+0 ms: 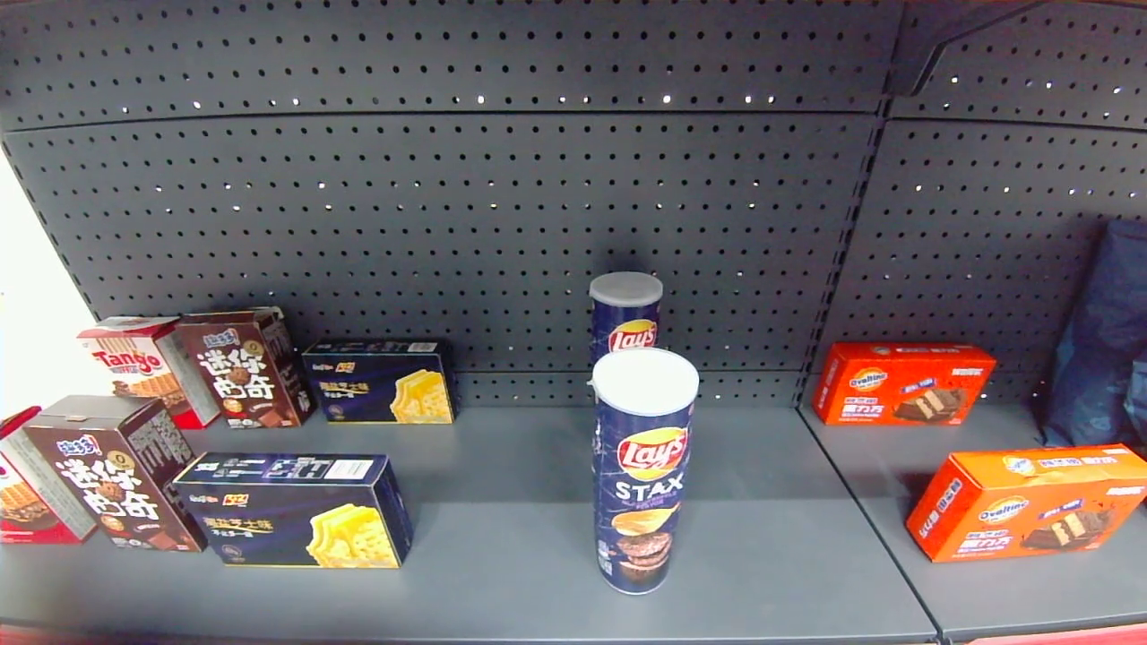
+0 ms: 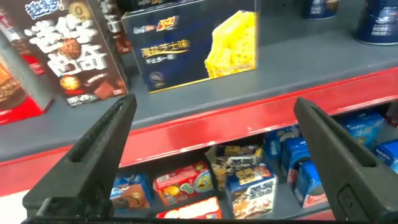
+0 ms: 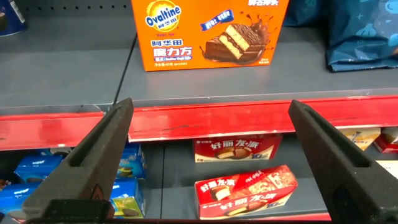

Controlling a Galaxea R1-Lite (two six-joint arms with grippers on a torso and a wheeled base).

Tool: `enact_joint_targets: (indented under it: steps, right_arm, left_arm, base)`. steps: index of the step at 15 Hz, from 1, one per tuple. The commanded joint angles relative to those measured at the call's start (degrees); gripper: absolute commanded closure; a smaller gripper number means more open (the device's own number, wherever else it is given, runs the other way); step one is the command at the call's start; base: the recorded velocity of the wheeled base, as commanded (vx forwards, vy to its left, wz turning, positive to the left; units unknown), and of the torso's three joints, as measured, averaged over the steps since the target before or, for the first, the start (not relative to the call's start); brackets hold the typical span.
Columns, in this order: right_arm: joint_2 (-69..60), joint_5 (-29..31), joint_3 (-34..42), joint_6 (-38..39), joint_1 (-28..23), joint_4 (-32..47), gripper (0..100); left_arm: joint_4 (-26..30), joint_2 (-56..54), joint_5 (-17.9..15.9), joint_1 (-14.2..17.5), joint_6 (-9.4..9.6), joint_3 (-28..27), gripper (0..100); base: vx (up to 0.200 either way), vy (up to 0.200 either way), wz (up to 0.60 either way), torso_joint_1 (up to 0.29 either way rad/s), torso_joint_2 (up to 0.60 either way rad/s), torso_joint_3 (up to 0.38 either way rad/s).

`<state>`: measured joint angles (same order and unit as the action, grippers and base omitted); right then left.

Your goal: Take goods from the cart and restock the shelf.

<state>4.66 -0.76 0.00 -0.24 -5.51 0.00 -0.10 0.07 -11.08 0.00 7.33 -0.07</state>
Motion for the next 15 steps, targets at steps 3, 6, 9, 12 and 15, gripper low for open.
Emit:
enact_joint_targets:
  steps: [3, 6, 9, 12, 15]
  right_arm:
    - [0.2, 0.0, 0.0, 0.0, 0.0, 0.0, 0]
    - [0.2, 0.0, 0.0, 0.0, 0.0, 0.0, 0]
    - [-1.9, 0.0, 0.0, -0.1, 5.8, 0.0, 0]
    - [-4.7, 0.0, 0.0, 0.1, 5.7, -0.1, 0]
    - [-4.7, 0.0, 0.0, 0.1, 5.7, -0.1, 0]
  left_arm:
    - [-0.1, 0.0, 0.1, -0.1, -0.12, 0.0, 0]
    - [-0.1, 0.0, 0.4, 0.0, -1.00, 0.0, 0]
    - [-0.1, -0.1, 0.4, -0.1, -1.00, 0.0, 0]
    - [-0.1, 0.0, 0.4, -0.1, -1.09, 0.0, 0]
    - [-0.1, 0.0, 0.4, 0.0, -1.09, 0.0, 0]
  base:
    - [0.000, 0.000, 0.00, 0.000, 0.00, 0.000]
    - [0.000, 0.000, 0.00, 0.000, 0.00, 0.000]
    - [0.000, 0.000, 0.00, 0.000, 0.00, 0.000]
    - [0.000, 0.000, 0.00, 0.000, 0.00, 0.000]
    - [0.000, 0.000, 0.00, 0.000, 0.00, 0.000]
